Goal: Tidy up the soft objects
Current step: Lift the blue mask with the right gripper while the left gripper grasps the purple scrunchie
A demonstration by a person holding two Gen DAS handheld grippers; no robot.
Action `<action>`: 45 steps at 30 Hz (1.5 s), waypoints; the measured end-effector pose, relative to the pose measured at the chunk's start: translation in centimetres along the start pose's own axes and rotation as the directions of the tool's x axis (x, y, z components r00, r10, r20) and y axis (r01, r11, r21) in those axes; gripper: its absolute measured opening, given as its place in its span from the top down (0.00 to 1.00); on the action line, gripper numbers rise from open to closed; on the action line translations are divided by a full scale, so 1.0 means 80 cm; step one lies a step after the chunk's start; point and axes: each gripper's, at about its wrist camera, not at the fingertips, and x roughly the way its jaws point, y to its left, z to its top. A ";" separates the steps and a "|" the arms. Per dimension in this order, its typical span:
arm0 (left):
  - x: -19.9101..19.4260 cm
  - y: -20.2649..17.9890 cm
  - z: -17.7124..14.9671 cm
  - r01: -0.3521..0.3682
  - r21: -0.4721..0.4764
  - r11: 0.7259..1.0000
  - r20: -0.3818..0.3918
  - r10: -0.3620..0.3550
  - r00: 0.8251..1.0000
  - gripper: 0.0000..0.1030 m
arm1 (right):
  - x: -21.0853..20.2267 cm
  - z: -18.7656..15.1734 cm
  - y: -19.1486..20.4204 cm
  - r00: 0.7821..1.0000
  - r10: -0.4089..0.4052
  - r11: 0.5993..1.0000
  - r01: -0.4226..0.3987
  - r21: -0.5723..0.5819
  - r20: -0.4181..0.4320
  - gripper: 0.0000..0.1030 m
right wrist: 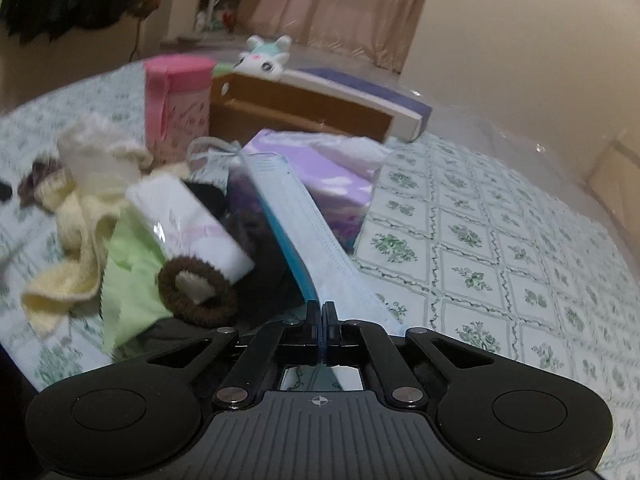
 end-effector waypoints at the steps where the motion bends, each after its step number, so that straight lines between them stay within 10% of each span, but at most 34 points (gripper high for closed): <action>1: 0.000 0.001 -0.001 -0.002 0.001 1.000 0.001 0.002 1.000 0.16 | -0.003 0.002 -0.003 1.000 0.004 1.000 -0.004 0.019 0.005 1.00; 26: 0.042 0.029 0.022 0.038 0.012 0.999 0.034 -0.039 0.999 0.32 | -0.032 0.045 -0.059 0.997 0.071 0.902 -0.071 0.426 0.015 1.00; 40: 0.069 0.033 0.029 0.051 0.026 0.998 0.025 -0.052 0.998 0.85 | -0.038 0.042 -0.070 0.998 0.064 0.891 -0.061 0.449 0.008 1.00; 45: 0.050 0.043 0.031 0.049 0.018 0.999 0.060 -0.050 0.997 0.90 | -0.045 0.042 -0.074 0.997 0.075 0.882 -0.075 0.465 0.019 1.00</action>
